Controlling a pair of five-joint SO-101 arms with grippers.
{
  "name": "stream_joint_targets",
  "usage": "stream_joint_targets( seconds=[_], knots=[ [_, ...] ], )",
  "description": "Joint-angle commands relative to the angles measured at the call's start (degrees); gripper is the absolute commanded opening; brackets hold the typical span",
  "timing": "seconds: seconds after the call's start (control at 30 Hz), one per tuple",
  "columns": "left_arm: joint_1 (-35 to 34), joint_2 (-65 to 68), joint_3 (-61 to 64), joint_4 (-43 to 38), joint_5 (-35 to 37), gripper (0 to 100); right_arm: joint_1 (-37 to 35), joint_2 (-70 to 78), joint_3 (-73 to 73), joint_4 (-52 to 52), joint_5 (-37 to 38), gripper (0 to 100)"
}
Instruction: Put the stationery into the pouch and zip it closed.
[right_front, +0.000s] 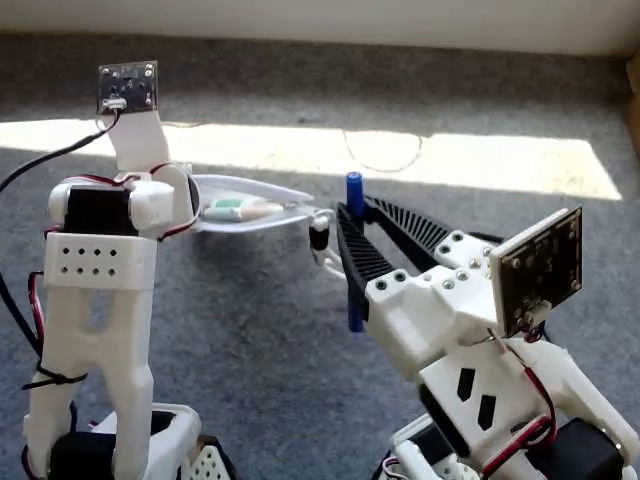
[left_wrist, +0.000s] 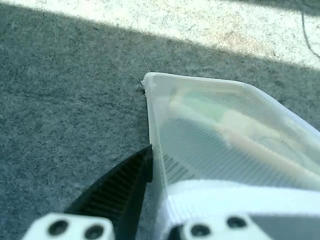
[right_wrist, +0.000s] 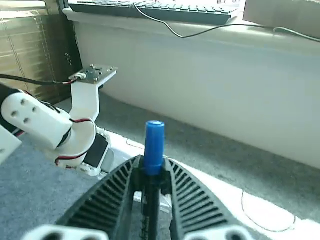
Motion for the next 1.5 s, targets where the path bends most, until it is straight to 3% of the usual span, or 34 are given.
stream_joint_targets(
  seconds=[0.0,0.17,0.43,0.87,1.03,1.47],
  knots=[
    [2.07,0.66,-0.40,-1.23,0.62,1,-0.66,-0.13,-0.13,-6.37,-2.02,0.5],
    [2.07,0.66,-0.40,-1.23,0.62,1,-1.10,-0.31,6.99,-18.24,-2.46,0.5],
    [1.89,0.66,-0.40,-0.97,0.62,1,-8.31,-0.57,26.77,-49.63,-2.11,0.5],
    [1.80,0.66,-0.31,-0.97,0.44,1,-8.13,-0.04,47.78,-92.18,-2.11,0.5],
    [1.80,0.66,-0.31,-0.97,0.35,1,-8.13,-0.04,49.10,-97.89,-2.02,0.5],
    [1.80,0.66,-0.13,-0.88,0.35,1,-5.76,7.34,52.09,-98.24,-2.46,0.5]
  ],
)
